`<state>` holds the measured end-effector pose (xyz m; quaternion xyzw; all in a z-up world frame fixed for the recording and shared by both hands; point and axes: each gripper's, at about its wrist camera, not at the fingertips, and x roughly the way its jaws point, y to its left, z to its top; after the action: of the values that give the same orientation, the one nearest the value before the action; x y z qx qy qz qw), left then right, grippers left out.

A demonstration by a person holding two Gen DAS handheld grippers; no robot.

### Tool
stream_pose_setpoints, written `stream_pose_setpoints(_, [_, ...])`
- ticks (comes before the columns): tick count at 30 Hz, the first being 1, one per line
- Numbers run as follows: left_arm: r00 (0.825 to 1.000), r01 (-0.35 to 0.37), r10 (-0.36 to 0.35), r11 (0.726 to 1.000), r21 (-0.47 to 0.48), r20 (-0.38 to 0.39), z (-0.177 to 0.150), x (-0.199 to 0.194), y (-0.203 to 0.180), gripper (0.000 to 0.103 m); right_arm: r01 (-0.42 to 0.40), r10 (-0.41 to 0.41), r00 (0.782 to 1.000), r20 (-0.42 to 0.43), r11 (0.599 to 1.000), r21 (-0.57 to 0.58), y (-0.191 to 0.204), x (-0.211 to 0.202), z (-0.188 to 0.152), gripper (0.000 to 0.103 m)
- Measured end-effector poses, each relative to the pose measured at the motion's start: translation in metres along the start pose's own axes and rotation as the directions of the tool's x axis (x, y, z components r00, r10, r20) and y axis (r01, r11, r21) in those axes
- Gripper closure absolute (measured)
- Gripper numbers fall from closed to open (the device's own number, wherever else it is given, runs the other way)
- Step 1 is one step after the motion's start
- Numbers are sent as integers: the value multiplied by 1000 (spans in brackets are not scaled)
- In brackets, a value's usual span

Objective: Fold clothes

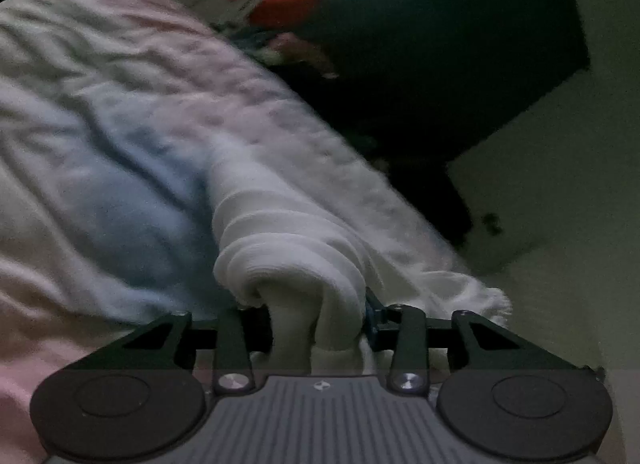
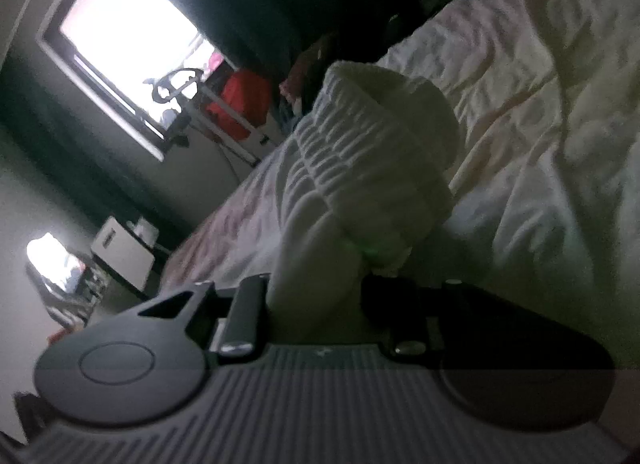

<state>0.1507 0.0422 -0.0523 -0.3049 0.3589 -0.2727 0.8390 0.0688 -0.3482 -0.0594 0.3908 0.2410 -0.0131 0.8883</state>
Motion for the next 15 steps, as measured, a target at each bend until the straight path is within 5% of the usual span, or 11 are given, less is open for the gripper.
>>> stream_pose_setpoints(7, [996, 76, -74, 996, 38, -51, 2, 30, -80, 65, 11, -13, 999, 44, 999, 39, -15, -47, 75, 74])
stream_pose_setpoints(15, [993, 32, -19, 993, 113, -117, 52, 189, -211, 66, 135, -162, 974, 160, 977, 167, -79, -28, 211, 75])
